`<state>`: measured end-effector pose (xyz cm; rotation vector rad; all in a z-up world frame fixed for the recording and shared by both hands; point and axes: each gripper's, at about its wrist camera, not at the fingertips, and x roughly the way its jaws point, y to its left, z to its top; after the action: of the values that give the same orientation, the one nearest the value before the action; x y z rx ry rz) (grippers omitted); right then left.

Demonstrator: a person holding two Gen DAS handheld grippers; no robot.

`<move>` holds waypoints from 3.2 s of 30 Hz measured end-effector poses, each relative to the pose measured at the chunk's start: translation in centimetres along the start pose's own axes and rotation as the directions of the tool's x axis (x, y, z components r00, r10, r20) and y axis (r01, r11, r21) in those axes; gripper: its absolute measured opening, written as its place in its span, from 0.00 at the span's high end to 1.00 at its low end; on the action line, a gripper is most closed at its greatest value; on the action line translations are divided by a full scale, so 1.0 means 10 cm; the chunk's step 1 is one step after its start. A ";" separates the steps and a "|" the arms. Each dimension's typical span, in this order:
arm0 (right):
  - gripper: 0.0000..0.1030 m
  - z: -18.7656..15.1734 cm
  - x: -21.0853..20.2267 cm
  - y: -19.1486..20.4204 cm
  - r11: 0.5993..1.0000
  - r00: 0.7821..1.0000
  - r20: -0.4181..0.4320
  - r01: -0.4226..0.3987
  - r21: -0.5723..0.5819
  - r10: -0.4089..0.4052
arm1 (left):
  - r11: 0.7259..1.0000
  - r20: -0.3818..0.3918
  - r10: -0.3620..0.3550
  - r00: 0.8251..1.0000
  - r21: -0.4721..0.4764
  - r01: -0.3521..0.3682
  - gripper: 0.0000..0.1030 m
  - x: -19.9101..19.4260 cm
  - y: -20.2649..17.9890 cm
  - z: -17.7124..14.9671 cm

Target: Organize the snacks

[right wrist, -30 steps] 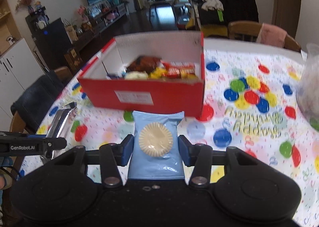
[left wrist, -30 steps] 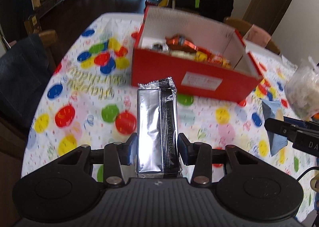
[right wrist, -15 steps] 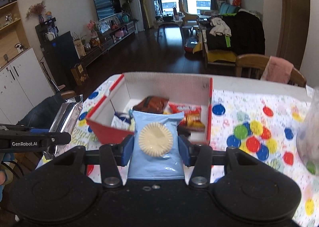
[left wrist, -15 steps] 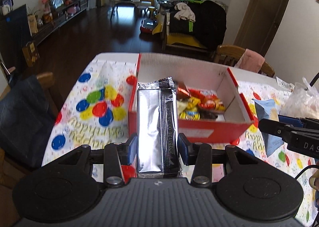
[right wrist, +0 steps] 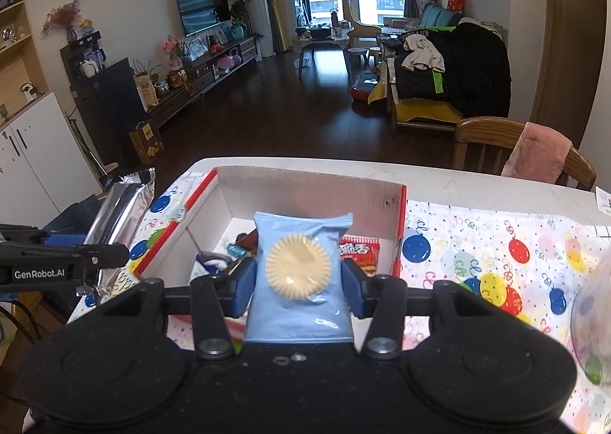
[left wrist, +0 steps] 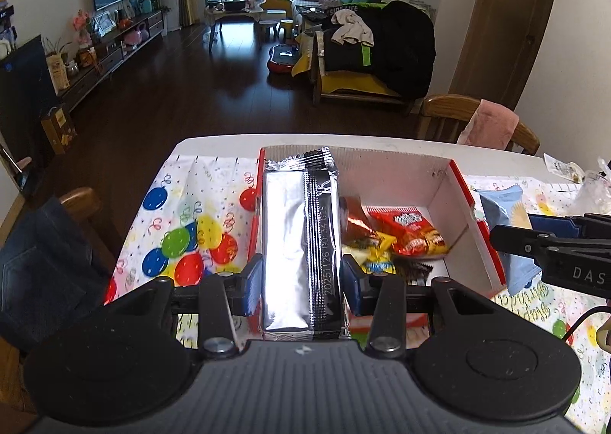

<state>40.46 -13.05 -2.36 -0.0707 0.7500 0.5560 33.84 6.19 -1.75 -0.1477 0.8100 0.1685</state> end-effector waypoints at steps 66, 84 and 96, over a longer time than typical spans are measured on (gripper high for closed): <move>0.38 0.09 1.14 -0.05 1.000 0.976 -0.216 -0.014 0.025 0.019 | 0.999 -0.212 0.013 0.977 0.043 -0.004 0.47 1.18 -0.11 0.24; 0.16 0.02 0.26 0.10 0.995 0.994 -0.074 -0.080 0.056 0.084 | 0.998 -0.063 -0.033 0.997 0.051 0.036 0.35 0.31 -0.10 0.07; 0.05 -0.18 -0.31 0.23 0.996 0.996 0.026 -0.091 0.025 0.090 | 0.997 0.021 -0.048 0.999 0.060 0.047 0.29 -0.26 -0.09 -0.13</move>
<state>36.30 -12.91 -1.34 -0.0051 0.7384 0.6319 31.33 4.80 -0.70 -0.1083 0.7878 0.1005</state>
